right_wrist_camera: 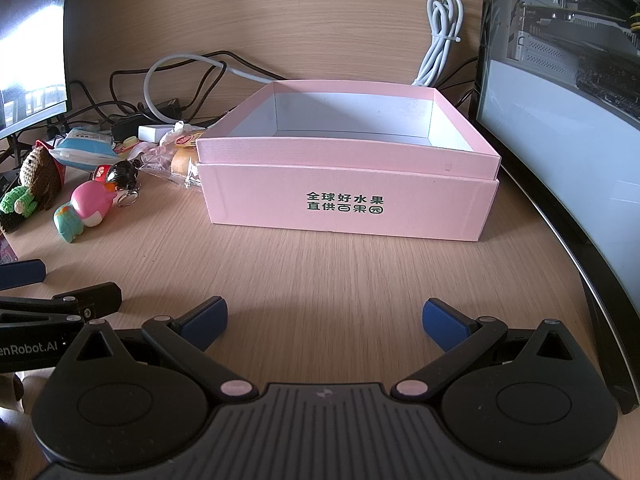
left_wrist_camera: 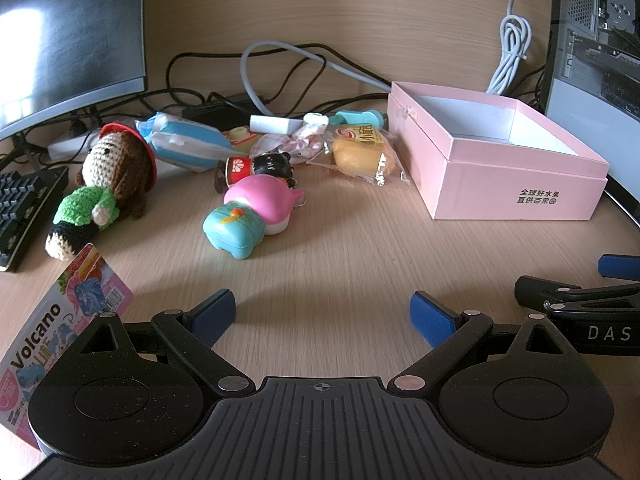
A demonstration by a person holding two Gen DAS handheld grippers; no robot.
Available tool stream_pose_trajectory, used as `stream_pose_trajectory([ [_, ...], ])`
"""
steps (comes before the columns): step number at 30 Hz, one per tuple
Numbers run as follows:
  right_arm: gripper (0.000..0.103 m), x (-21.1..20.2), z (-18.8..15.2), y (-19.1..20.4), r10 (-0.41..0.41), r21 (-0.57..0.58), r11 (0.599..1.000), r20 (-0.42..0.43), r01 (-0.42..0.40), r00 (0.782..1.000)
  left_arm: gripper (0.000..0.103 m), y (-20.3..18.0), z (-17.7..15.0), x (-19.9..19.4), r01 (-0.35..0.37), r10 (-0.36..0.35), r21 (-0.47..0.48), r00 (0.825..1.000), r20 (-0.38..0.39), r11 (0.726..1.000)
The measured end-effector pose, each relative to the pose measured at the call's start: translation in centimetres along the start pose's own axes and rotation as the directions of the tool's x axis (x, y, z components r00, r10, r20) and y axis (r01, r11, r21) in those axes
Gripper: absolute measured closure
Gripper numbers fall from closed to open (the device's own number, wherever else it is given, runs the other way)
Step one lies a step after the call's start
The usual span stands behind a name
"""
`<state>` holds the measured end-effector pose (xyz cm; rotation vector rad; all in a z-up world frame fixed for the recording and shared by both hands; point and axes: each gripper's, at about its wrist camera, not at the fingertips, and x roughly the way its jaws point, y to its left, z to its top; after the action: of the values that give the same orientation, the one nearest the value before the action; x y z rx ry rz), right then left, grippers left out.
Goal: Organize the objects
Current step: 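Move both tools toward the scattered toys on the desk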
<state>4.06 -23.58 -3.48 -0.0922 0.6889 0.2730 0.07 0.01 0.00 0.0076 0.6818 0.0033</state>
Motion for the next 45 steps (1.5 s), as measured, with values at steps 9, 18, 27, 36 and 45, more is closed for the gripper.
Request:
stream_pose_trajectory([
  [9, 0.0, 0.0, 0.0, 0.0, 0.0, 0.0, 1.0, 0.0, 0.0, 1.0, 0.005, 0.0, 0.0, 0.0, 0.0, 0.0, 0.0, 1.0, 0.0, 1.0],
  [18, 0.0, 0.0, -0.3, 0.1, 0.005, 0.003, 1.0, 0.0, -0.005, 1.0, 0.005, 0.0, 0.0, 0.0, -0.006, 0.006, 0.001, 1.0, 0.001, 1.0],
  [27, 0.0, -0.4, 0.0, -0.5, 0.053, -0.037, 0.998, -0.066, -0.056, 0.996, 0.022, 2.3, 1.3, -3.0, -0.054, 0.056, -0.05, 0.998, 0.023, 0.997],
  [36, 0.0, -0.6, -0.1, -0.1, 0.033, -0.029, 0.999, -0.092, -0.036, 0.995, 0.022, 10.4, 2.8, -5.0, -0.237, 0.218, -0.099, 0.962, -0.164, 0.967],
  [45, 0.0, -0.7, -0.2, -0.1, 0.033, -0.03, 0.999, -0.077, -0.035, 0.996, 0.023, 13.8, 1.8, -3.4, -0.208, 0.174, -0.125, 0.955, -0.241, 0.97],
])
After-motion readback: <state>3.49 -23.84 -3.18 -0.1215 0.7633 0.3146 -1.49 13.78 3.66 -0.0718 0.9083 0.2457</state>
